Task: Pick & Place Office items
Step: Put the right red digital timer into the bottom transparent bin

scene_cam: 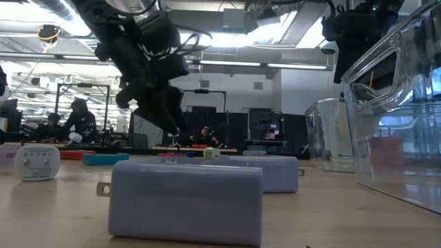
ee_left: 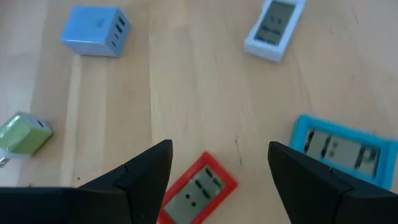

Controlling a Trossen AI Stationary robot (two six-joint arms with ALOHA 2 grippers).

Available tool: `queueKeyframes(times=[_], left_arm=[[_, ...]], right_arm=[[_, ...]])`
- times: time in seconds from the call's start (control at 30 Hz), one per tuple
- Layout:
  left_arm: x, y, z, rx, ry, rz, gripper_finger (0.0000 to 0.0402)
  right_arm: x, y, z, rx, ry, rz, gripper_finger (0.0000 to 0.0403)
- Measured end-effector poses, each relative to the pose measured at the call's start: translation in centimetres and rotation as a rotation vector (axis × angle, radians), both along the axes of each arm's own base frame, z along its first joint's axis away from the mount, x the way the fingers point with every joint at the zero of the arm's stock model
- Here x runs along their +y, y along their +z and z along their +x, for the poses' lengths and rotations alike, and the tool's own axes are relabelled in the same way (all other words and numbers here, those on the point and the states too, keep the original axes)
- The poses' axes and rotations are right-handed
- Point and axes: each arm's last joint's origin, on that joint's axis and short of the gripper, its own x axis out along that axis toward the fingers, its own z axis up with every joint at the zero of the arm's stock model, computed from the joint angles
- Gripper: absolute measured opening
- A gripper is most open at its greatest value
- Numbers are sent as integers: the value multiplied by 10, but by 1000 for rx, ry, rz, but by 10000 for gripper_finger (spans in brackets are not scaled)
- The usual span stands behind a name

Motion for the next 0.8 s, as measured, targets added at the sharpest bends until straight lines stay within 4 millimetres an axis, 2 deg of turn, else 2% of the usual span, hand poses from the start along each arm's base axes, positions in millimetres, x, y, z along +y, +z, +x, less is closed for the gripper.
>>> queueKeyframes(times=[0.47, 0.6, 0.8], left_arm=[[42, -3, -16, -22, -209, -36, 262], [47, -14, -13, -20, -258, -57, 262], [53, -44, -9, 63, -304, -44, 262]], right_arm=[[-3, 6, 12, -182, -124, 56, 316], [-3, 9, 16, -232, -126, 61, 316], [-3, 11, 19, -263, -128, 64, 316]])
